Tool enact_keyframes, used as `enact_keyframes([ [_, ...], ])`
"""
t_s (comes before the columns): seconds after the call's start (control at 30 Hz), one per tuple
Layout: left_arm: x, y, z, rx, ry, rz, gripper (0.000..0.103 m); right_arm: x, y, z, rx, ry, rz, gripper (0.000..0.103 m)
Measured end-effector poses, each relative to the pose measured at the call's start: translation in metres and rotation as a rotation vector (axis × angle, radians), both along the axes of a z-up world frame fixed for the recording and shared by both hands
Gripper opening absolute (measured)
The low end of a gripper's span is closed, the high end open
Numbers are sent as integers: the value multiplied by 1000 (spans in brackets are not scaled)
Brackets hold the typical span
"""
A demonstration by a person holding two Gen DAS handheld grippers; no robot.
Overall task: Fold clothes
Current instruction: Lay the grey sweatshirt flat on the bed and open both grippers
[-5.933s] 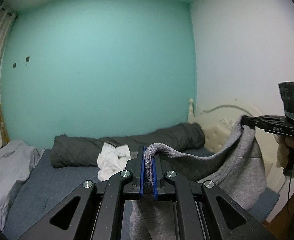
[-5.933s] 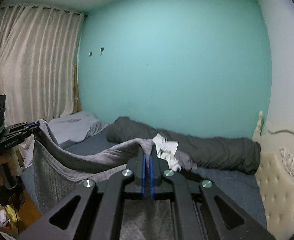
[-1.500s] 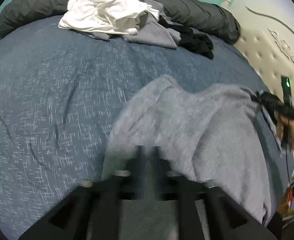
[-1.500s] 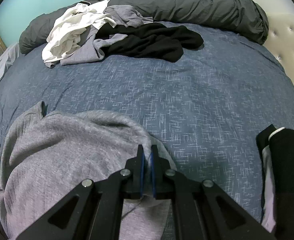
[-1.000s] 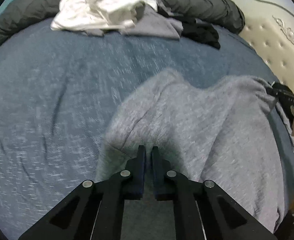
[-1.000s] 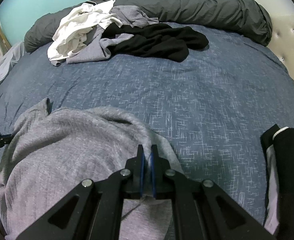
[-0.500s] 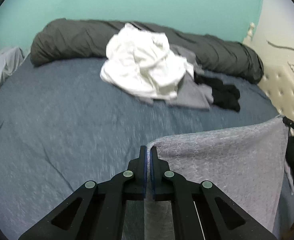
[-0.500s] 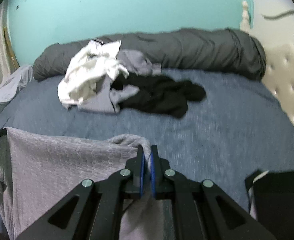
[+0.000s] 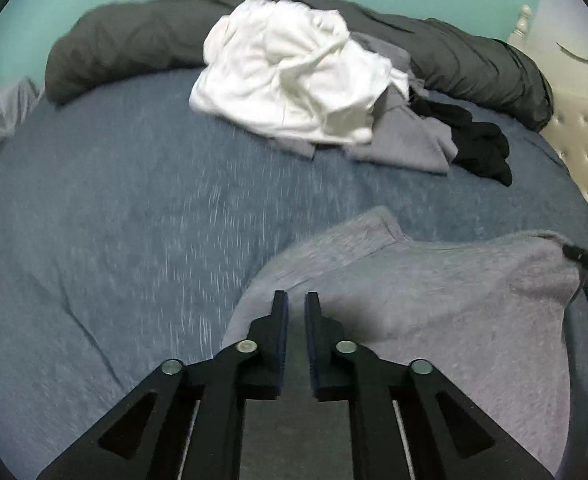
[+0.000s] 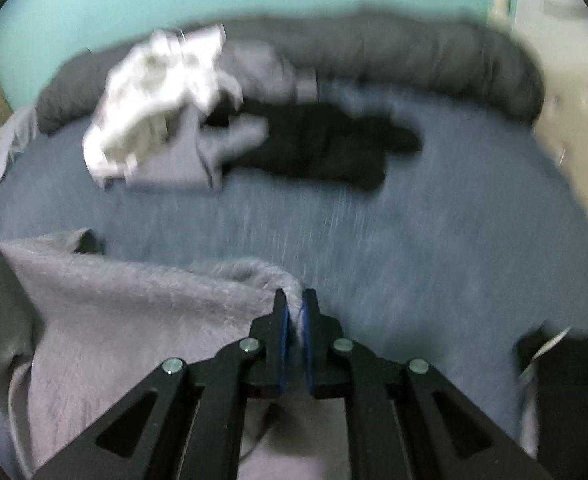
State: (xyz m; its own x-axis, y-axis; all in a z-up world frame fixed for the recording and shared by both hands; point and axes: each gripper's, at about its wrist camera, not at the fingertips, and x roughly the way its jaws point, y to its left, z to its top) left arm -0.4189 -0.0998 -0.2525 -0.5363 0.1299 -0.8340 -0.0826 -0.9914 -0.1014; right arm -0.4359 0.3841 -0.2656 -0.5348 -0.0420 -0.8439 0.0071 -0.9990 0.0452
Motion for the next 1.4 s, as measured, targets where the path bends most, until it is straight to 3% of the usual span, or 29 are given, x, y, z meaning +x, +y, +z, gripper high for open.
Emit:
enact_keyframes([
  [0.03,5,-4,-2,7,3,13,38,2,1,-8,-1,-14,-3,14],
  [0.07,10,-8,-1,20,8,21,47,7,3,-11,3,-11,-5,19],
  [0.2,41,-23,4,73,0,22,47,32,24,-10,-60,26,-59,52],
  [0.37,99,-35,7,118,-15,21,53,88,39,-8,-193,-3,-62,54],
  [0.73,225,-55,-25,222,-121,79,55,237,12,-51,-279,-222,6,58],
  [0.9,256,-55,-39,255,-158,83,55,268,6,-57,-355,-258,-22,58],
  [1.1,265,-40,-52,302,-186,62,55,288,-3,-67,-392,-263,-50,58],
  [1.17,266,-37,-61,297,-209,70,55,292,-5,-70,-406,-260,-47,52],
  [1.3,270,-41,-73,295,-235,95,55,297,-8,-73,-422,-245,-31,19],
  [1.37,273,-45,-77,294,-246,94,55,298,-8,-71,-416,-229,-23,7],
  [1.4,274,-47,-79,289,-250,95,55,298,-8,-69,-414,-220,-20,6],
])
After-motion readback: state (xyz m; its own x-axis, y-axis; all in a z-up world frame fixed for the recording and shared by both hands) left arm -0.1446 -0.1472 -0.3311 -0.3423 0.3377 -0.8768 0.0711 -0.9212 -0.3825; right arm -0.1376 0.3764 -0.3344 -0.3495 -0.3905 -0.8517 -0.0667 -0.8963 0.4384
